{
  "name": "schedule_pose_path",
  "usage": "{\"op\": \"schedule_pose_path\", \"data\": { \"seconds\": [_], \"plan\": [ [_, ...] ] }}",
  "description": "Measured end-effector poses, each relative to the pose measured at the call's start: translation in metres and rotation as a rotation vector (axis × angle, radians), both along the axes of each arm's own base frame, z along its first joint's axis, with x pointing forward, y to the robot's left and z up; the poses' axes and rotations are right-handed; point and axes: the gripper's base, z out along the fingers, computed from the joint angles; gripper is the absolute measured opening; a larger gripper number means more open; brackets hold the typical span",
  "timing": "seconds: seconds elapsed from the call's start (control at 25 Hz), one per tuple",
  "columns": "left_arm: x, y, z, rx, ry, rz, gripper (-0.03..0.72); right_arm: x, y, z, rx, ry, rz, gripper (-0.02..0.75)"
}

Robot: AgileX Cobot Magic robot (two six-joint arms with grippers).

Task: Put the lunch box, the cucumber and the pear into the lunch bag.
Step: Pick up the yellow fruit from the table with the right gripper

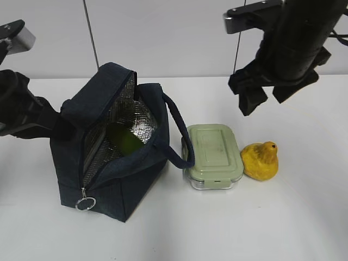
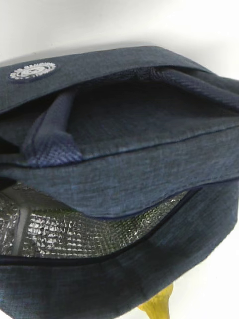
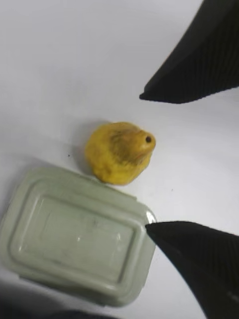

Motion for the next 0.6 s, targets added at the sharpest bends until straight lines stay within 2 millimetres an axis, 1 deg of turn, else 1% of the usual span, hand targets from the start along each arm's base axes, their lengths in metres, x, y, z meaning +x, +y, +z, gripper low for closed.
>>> {"op": "schedule_pose_path", "data": {
  "seconds": [0.08, 0.16, 0.24, 0.44, 0.6],
  "plan": [
    [0.0, 0.0, 0.0, 0.0, 0.0, 0.0, 0.001, 0.005, -0.012, -0.008, -0.018, 0.051, -0.02, 0.571],
    [0.0, 0.0, 0.0, 0.0, 0.0, 0.0, 0.001, 0.008, -0.016, -0.017, -0.036, 0.098, -0.026, 0.571],
    [0.0, 0.0, 0.0, 0.001, 0.0, 0.0, 0.001, 0.013, -0.015, -0.031, -0.047, 0.142, -0.022, 0.571],
    [0.0, 0.0, 0.0, 0.006, -0.001, -0.002, 0.001, 0.021, -0.011, -0.055, -0.061, 0.208, -0.009, 0.568],
    [0.0, 0.0, 0.0, 0.007, -0.001, -0.003, 0.001, 0.026, -0.009, -0.071, -0.077, 0.248, 0.0, 0.516]
  ]
}}
